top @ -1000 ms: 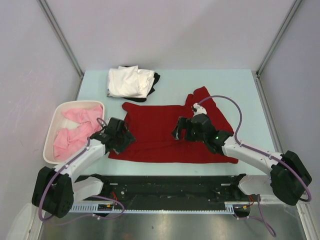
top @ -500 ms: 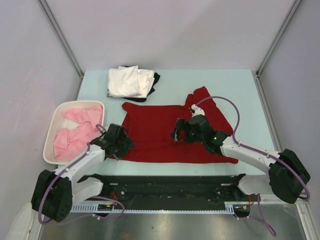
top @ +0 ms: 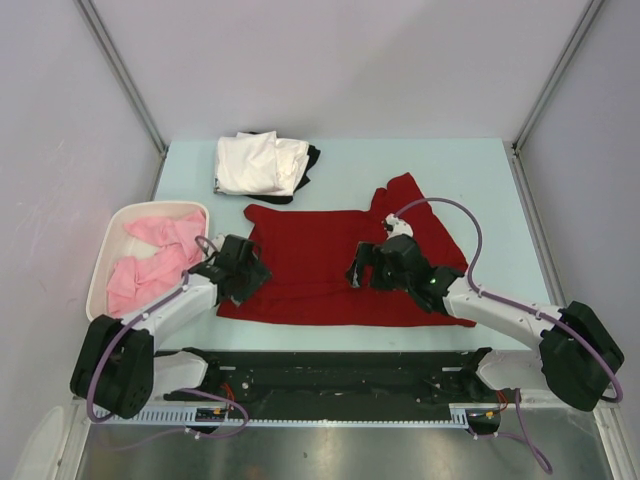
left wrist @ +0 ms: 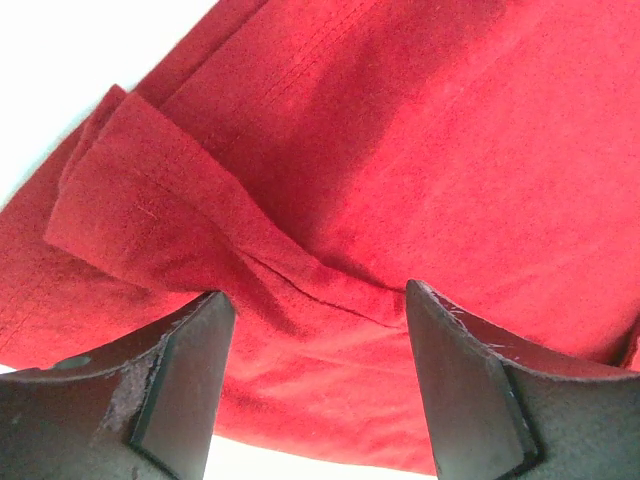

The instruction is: Fold and stack the t-shirts

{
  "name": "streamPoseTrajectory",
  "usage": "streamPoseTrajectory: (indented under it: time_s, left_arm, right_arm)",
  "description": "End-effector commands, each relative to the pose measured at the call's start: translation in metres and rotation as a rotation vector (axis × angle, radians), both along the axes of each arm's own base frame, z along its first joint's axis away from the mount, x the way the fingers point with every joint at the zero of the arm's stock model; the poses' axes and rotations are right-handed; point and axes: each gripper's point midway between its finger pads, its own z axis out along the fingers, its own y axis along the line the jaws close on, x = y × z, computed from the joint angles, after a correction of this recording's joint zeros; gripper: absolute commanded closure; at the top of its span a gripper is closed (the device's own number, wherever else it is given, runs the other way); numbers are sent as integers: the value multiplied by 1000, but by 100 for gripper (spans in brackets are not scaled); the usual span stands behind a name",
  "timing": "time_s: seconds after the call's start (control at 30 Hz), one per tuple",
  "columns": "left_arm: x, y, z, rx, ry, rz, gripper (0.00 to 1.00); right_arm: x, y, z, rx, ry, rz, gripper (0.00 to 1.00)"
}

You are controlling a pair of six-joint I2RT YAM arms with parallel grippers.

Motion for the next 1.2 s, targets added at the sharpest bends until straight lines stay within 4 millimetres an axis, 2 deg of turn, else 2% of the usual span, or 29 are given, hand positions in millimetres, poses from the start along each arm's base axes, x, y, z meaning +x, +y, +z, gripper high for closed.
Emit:
streamPoseTrajectory:
  time_s: [0.0, 0.2, 0.27, 0.5, 0.63, 0.73, 0.8, 0.83, 0.87, 0.9, 0.93, 0.97, 1.0, 1.03, 1.07, 1.1, 1.13, 1.17]
  left_arm:
    - [30, 0, 19, 19, -90, 22, 26]
    - [51, 1, 24, 39, -127, 32, 26]
    - [61, 1, 31, 49, -150, 38, 26]
    - [99, 18, 38, 94, -170, 102, 26]
    - [130, 34, 59, 102, -216, 154, 26]
    - [140, 39, 70, 107, -225, 161, 26]
    - [134, 38, 79, 100, -228, 160, 27]
    - [126, 37, 75, 93, -223, 154, 26]
    - [119, 36, 86, 66, -252, 148, 26]
    - [105, 37, 75, 59, -225, 151, 26]
    - [97, 35, 74, 45, -223, 139, 26]
    - [87, 35, 80, 31, -235, 133, 27]
    - [73, 34, 68, 17, -205, 121, 26]
    - [67, 33, 68, 9, -206, 111, 26]
    - [58, 34, 75, 0, -228, 108, 27]
    - [47, 35, 67, -2, -214, 106, 26]
    - [42, 36, 77, -12, -256, 105, 26]
    - [36, 38, 77, -8, -258, 109, 26]
  right_arm:
    - [0, -2, 4, 19, -16, -20, 0]
    - [-2, -3, 3, 26, -17, -21, 0]
    - [-4, -4, 1, 27, -16, -17, 0]
    - [-9, -10, 2, 27, -19, -27, 0]
    - [-10, -11, 4, 35, -24, -27, 0]
    - [-11, -9, 3, 38, -20, -25, 0]
    - [-11, -9, 2, 38, -21, -29, 0]
    - [-9, -8, 4, 45, -27, -36, 0]
    - [-8, -8, 5, 48, -31, -39, 0]
    - [-8, -7, 5, 52, -32, -35, 0]
    - [-5, -3, 8, 72, -36, -34, 0]
    - [-3, -4, 1, 72, -13, -41, 0]
    - [-5, 0, -2, 88, 13, -29, 0]
    - [-3, 3, -3, 104, 25, -34, 0]
    - [-5, 5, -15, 89, 58, -32, 0]
    - [-2, 10, -14, 108, 54, -28, 0]
    - [-1, 15, -13, 129, 51, -20, 0]
    - [-2, 19, -22, 133, 81, -16, 0]
